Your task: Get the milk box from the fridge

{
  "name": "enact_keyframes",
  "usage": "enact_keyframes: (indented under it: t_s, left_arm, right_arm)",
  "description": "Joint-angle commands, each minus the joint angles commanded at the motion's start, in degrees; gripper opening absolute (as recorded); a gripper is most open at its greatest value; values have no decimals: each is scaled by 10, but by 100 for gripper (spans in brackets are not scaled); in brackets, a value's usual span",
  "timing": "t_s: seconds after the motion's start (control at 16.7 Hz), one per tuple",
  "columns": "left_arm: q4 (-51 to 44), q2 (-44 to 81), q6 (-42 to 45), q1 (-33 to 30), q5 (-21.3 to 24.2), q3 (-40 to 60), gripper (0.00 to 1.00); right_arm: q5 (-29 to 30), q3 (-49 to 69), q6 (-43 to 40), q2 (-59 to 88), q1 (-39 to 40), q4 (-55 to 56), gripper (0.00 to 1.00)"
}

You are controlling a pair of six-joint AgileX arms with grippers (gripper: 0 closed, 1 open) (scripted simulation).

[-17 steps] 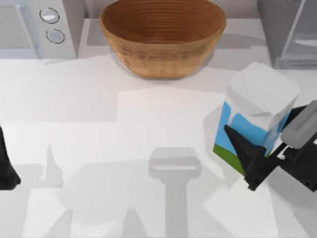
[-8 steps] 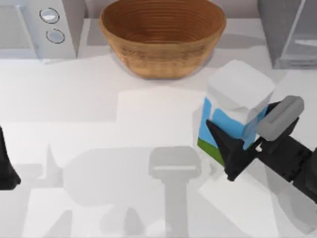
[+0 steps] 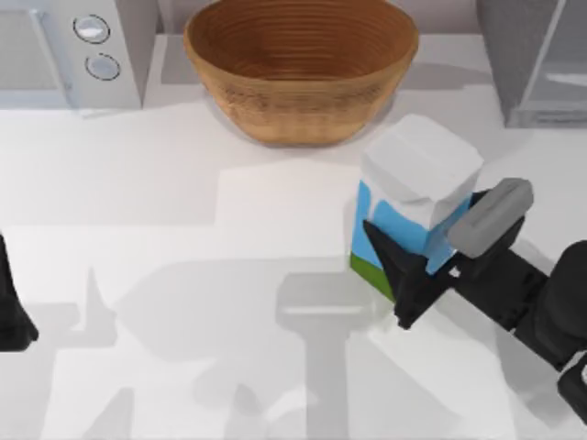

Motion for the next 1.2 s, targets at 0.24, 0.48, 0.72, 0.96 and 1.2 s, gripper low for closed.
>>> enact_keyframes:
  t_s: [0.24, 0.48, 0.72, 0.96, 1.2]
  left_arm:
    - [0, 0, 0, 0, 0, 0, 100]
    - [0, 0, 0, 0, 0, 0, 100]
    - [0, 0, 0, 0, 0, 0, 100]
    - [0, 0, 0, 0, 0, 0, 100]
    - [0, 0, 0, 0, 0, 0, 100]
  right_arm:
    - [0, 0, 0, 0, 0, 0, 23]
    - [0, 0, 0, 0, 0, 0, 53]
    - [0, 0, 0, 0, 0, 0, 83]
    - [0, 0, 0, 0, 0, 0, 100]
    - [0, 0, 0, 0, 0, 0, 100]
